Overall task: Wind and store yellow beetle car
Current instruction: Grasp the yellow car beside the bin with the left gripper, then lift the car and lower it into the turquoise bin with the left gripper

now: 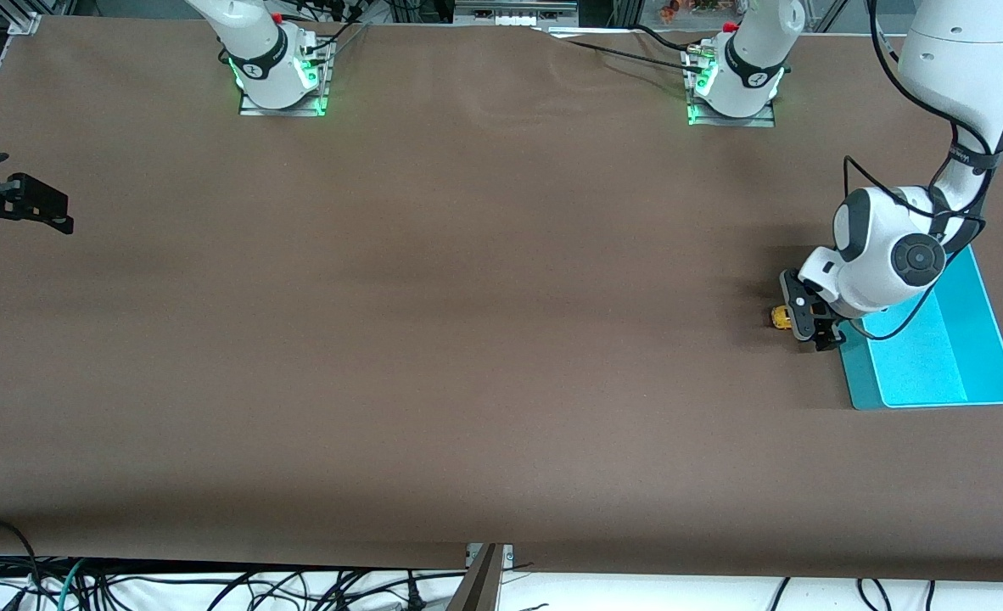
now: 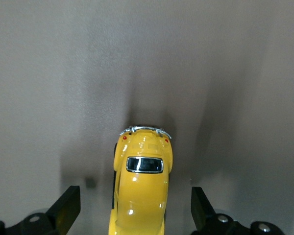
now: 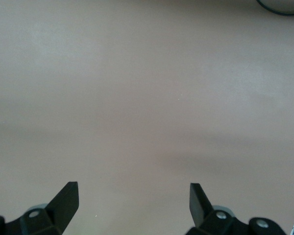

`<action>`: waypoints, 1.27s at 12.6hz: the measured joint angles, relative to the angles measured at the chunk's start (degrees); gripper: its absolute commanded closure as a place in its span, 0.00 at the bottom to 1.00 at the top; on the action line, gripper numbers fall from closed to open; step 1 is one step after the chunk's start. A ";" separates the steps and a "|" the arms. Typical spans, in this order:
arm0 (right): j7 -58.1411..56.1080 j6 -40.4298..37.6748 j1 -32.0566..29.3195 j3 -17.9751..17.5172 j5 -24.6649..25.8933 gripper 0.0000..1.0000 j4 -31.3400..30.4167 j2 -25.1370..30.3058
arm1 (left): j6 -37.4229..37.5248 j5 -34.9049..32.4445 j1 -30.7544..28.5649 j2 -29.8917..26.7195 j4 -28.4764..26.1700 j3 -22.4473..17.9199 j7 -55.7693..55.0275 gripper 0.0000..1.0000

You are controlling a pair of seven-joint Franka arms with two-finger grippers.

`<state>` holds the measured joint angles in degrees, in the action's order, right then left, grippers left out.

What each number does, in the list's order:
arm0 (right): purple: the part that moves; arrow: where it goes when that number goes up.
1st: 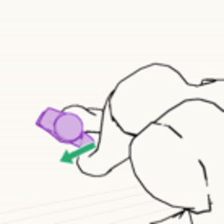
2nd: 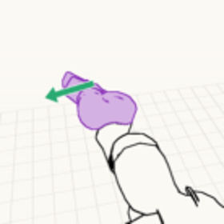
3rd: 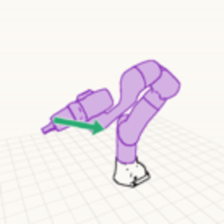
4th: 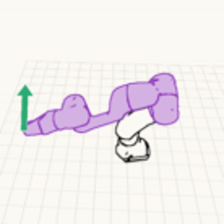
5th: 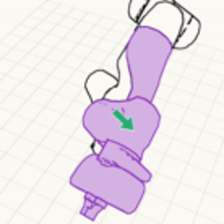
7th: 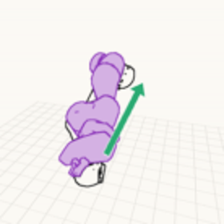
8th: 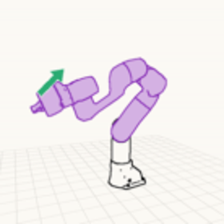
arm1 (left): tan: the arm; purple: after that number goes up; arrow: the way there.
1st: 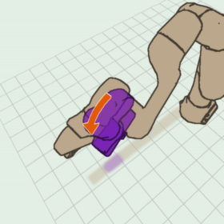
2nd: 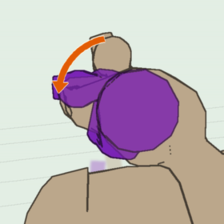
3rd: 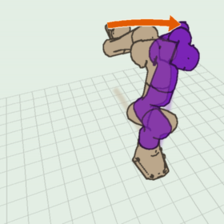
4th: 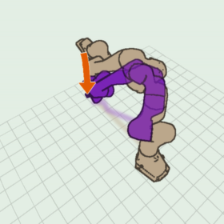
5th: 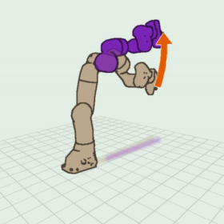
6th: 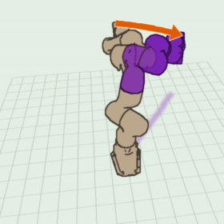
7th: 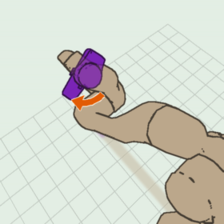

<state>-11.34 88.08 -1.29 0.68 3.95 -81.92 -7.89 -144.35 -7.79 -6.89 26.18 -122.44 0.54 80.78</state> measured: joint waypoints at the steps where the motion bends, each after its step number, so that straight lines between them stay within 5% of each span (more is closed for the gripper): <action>1: 0.02 0.01 0.00 -0.01 -0.11 0.00 0.00 0.00 | -0.02 0.00 -0.09 0.20 0.00 0.00 0.02 0.44; 2: 0.06 0.02 -0.02 0.00 -0.56 0.00 -0.01 -0.01 | -0.07 0.00 -0.10 0.33 0.00 0.00 0.02 0.79; 3: 0.10 0.02 -0.07 0.05 -1.22 0.00 -0.02 -0.02 | -0.16 0.00 -0.10 0.36 0.01 0.00 0.02 1.00; 10: 0.12 0.05 -0.11 0.12 -1.86 0.00 -0.05 -0.03 | -0.11 -0.01 -0.10 -1.91 0.93 0.07 0.02 1.00; 16: 0.15 0.24 -0.09 0.10 -1.90 0.00 -0.05 -0.03 | 9.70 4.18 -0.07 -11.50 1.62 3.01 -6.18 1.00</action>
<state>-11.18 88.32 -1.39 0.78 2.05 -81.98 -7.92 -134.65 -3.61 -6.96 14.68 -120.82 3.56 74.60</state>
